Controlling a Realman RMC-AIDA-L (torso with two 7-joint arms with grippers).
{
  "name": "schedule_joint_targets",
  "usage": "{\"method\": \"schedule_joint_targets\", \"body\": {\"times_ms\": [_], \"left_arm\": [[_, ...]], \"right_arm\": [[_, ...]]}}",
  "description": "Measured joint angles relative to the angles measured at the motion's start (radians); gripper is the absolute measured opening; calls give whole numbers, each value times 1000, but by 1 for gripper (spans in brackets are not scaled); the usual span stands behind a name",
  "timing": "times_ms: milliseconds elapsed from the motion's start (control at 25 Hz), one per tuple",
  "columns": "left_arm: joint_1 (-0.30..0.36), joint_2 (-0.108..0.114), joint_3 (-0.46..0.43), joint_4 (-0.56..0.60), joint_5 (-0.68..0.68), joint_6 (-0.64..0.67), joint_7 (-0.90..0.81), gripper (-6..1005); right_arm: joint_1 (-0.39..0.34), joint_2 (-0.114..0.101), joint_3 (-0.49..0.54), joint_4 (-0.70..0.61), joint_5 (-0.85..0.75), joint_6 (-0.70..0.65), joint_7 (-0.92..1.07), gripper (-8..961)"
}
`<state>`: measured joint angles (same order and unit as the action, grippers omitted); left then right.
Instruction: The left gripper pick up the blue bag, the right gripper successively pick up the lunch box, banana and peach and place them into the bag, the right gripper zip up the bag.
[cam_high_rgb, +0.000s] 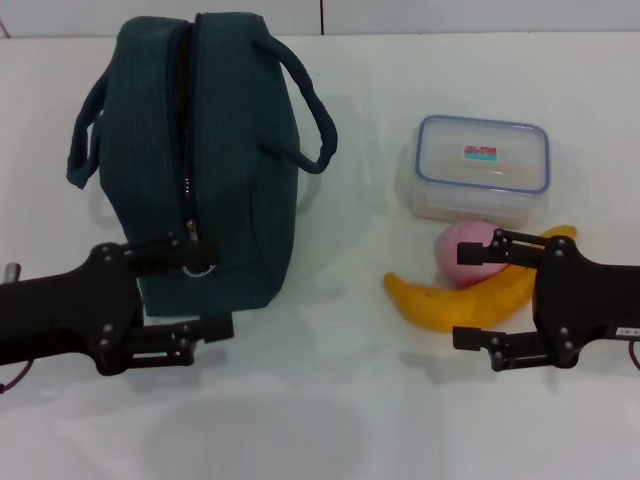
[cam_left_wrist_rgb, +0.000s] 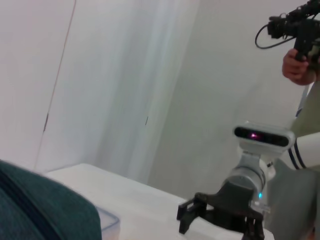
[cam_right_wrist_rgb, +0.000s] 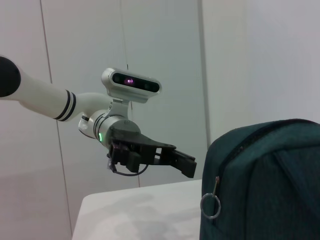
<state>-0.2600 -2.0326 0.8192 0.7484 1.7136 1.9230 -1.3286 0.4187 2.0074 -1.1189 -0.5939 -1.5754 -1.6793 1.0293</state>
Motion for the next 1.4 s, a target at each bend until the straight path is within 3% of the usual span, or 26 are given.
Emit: {"method": "schedule_joint_targets", "body": {"times_ms": [240,440,560,760,840,880,1040,1200,1400], "left_arm": [[19,10,-51,19,-163,14,-1,875],[-35,9,-265,33,-193,-29,-97,873],[-79,21,-321,34,-185,-109,-196,872],[-171,64,-322,63,-99,-296,-368,871],[-189,71,-322,77,-67,-321,-400,871],[-235,83,-321,142,48,-377,-505,871],[-284,92,-303,259,237,-392,-696,870],[-269,94,-196,445,377,-368,-953,870],[-219,89,-106,615,442,-321,-1136,869]], "right_arm": [[0,-5,2,3,3,12,0,857],[0,-3,2,4,4,29,0,857],[-3,-1,3,3,5,32,-1,857],[-14,3,38,11,6,34,-9,856],[-15,4,43,12,6,35,-10,856],[-15,4,43,13,6,37,-10,856],[-15,4,45,20,7,52,-13,857],[-24,4,64,25,8,59,-17,857],[-31,4,82,37,10,63,-27,857]]}}
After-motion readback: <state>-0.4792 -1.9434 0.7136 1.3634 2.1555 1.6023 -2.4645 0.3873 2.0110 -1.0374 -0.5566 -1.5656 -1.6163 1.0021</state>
